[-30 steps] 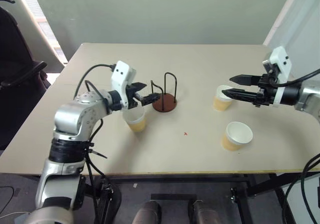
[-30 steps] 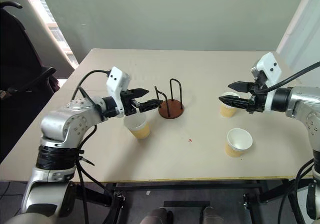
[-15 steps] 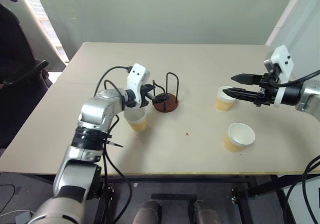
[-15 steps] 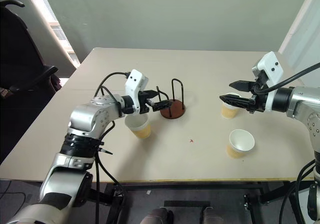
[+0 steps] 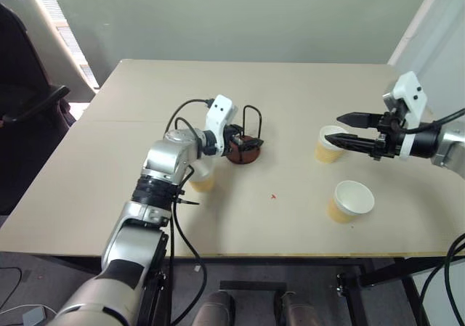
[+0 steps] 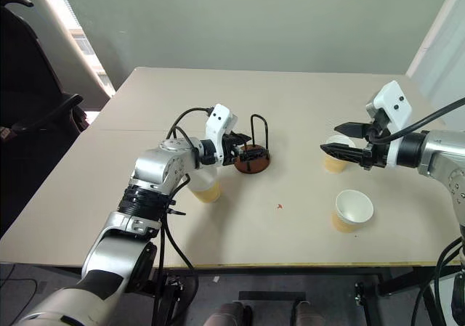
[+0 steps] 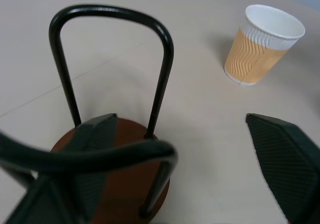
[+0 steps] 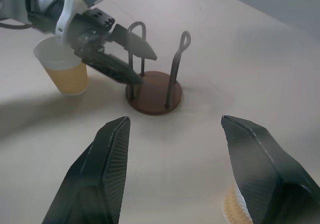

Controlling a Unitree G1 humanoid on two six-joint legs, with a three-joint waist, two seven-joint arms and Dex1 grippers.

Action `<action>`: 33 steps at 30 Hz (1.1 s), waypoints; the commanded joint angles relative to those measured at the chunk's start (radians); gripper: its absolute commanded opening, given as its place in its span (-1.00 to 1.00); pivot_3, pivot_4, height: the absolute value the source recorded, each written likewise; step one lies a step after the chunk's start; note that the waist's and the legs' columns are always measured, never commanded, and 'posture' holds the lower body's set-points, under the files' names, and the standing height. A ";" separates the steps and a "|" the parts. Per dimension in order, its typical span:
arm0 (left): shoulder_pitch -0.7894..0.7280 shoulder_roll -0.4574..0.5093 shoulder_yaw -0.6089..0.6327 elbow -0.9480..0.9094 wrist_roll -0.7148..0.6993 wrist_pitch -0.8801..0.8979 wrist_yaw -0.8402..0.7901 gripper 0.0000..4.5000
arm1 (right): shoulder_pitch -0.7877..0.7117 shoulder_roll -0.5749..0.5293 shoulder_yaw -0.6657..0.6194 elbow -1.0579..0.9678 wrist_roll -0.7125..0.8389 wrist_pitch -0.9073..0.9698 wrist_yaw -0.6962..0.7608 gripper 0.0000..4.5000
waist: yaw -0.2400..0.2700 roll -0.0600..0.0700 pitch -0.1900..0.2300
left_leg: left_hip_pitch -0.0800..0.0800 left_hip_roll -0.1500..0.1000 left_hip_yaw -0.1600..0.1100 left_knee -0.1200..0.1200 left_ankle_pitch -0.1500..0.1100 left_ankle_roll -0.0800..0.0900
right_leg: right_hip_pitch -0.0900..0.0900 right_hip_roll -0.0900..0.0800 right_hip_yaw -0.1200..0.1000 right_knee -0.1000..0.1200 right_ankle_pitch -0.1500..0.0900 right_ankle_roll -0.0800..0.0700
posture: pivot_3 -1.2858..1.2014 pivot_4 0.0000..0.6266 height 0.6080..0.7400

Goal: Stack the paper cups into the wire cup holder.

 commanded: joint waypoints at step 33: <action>0.097 0.054 -0.229 -0.195 0.012 -0.218 -0.551 -0.99 | 0.095 -0.221 -0.137 -0.177 0.175 0.087 0.126 0.34 | 0.006 0.001 -0.001 | -0.004 -0.001 0.000 0.012 -0.008 0.014 | 0.001 -0.001 0.001 -0.001 -0.001 -0.002 | 0.03 -0.52 1.00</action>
